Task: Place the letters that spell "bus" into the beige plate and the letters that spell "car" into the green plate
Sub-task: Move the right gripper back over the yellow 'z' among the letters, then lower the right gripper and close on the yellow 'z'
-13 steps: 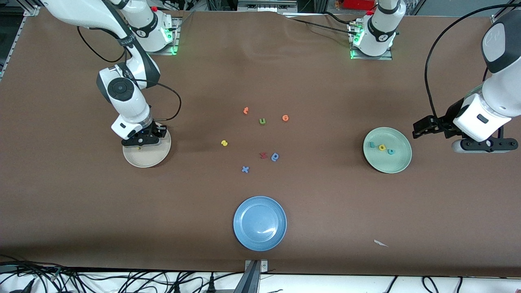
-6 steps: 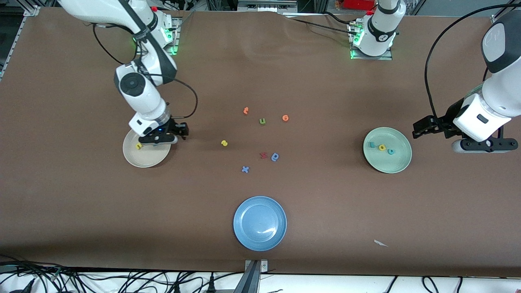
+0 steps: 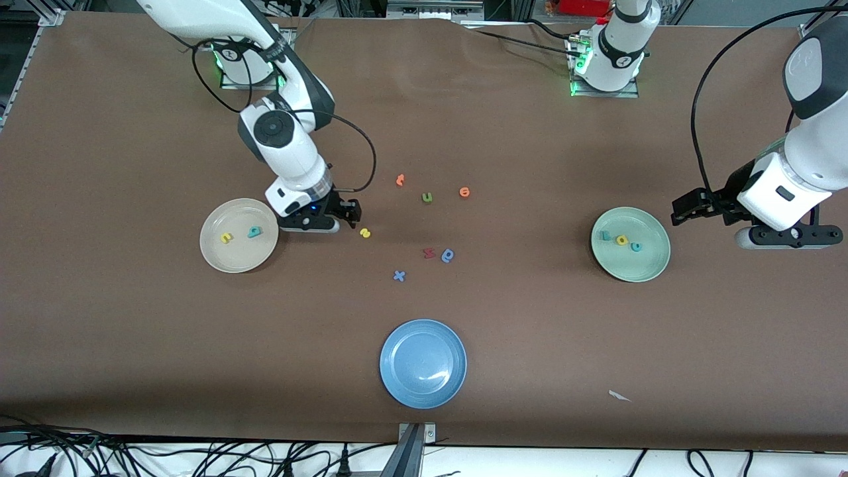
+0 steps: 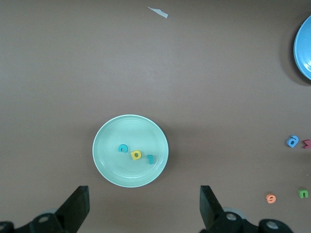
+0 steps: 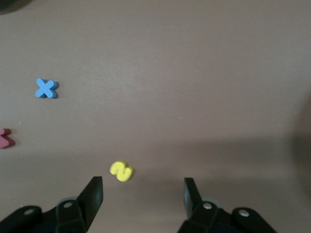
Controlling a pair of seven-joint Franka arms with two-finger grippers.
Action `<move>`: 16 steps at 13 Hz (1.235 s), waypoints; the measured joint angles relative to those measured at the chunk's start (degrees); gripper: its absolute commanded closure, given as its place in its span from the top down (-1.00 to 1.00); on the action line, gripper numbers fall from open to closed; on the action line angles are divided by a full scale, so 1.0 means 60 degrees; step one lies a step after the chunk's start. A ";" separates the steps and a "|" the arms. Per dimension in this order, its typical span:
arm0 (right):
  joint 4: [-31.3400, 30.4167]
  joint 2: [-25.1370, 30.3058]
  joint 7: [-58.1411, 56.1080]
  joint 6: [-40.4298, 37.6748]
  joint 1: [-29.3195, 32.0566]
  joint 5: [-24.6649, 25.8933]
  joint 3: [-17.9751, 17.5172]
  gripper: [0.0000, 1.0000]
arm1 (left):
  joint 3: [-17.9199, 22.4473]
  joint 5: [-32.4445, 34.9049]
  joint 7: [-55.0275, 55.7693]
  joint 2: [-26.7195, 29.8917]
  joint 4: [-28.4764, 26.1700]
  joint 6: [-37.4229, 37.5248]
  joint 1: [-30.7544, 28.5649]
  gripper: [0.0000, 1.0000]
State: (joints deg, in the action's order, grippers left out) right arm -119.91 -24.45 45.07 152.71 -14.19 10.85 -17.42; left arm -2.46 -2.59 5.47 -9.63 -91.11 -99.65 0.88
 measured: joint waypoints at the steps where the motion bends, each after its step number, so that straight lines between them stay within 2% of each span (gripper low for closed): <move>1: 0.0268 -0.0320 0.0202 0.0025 -0.0191 0.0000 0.0102 0.51 | 0.0000 0.0000 0.0000 0.0000 -0.0001 0.0000 0.0000 1.00; 6: 0.0958 -0.1311 0.0703 0.0447 -0.0865 0.0000 0.0543 0.48 | 0.0000 0.0000 0.0000 0.0000 -0.0001 0.0000 0.0000 1.00; 13: 0.0961 -0.1609 0.1491 0.0654 -0.1328 0.0001 0.0662 0.47 | 0.0000 0.0000 0.0000 0.0000 0.0000 0.0000 0.0000 1.00; 16: 0.0951 -0.1633 0.1536 0.0654 -0.1369 0.0007 0.0763 0.39 | 0.0000 0.0000 0.0000 0.0000 0.0000 0.0000 0.0000 1.00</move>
State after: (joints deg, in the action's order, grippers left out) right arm -114.21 -34.25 54.29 156.63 -22.40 10.89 -12.84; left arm -2.47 -2.59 5.47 -9.63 -91.11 -99.65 0.88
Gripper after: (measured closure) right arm 0.278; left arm 0.000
